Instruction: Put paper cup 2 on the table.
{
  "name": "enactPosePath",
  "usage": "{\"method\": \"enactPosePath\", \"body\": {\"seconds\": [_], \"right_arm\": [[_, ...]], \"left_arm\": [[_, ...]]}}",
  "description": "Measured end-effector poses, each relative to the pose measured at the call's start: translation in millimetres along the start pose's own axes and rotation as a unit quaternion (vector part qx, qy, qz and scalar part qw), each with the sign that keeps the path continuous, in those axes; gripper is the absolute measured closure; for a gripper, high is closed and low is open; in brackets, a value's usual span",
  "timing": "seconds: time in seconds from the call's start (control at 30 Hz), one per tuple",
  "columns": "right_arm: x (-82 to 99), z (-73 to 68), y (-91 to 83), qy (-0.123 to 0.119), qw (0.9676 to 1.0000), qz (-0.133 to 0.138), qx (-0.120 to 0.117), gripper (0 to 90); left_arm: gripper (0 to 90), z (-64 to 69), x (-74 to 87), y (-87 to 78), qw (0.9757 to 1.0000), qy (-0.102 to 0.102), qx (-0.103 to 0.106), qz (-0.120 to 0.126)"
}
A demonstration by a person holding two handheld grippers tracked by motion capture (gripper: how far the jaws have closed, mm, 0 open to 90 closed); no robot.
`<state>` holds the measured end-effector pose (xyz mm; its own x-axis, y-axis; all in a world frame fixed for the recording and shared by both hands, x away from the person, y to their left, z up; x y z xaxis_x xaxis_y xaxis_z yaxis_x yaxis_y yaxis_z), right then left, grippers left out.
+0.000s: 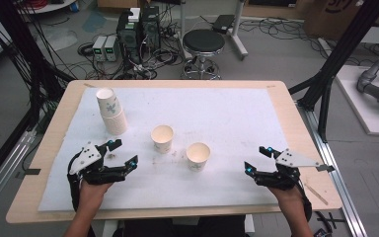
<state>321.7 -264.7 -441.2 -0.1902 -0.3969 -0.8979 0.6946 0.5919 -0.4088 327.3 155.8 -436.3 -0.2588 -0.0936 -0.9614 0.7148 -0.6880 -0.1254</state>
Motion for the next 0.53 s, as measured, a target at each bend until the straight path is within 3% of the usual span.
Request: {"method": "enactPosePath", "body": {"seconds": [0.53], "right_arm": [[-0.4,2.1,-2.7,-0.001,1.0000,0.005,0.004,21.7]], "left_arm": [[15.2,-1.0,-0.2,0.2,1.0000,0.000,-0.004,0.003]]}}
Point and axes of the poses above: each handheld gripper's, and its own axes: y roughly forward along the jaws, x roughly out of its underside, z roughly to its right, the point moved 8 cm from there along y, roughly forward along the jaws, and after that the axes turned 9 degrees about -y, right-handed, at the moved point
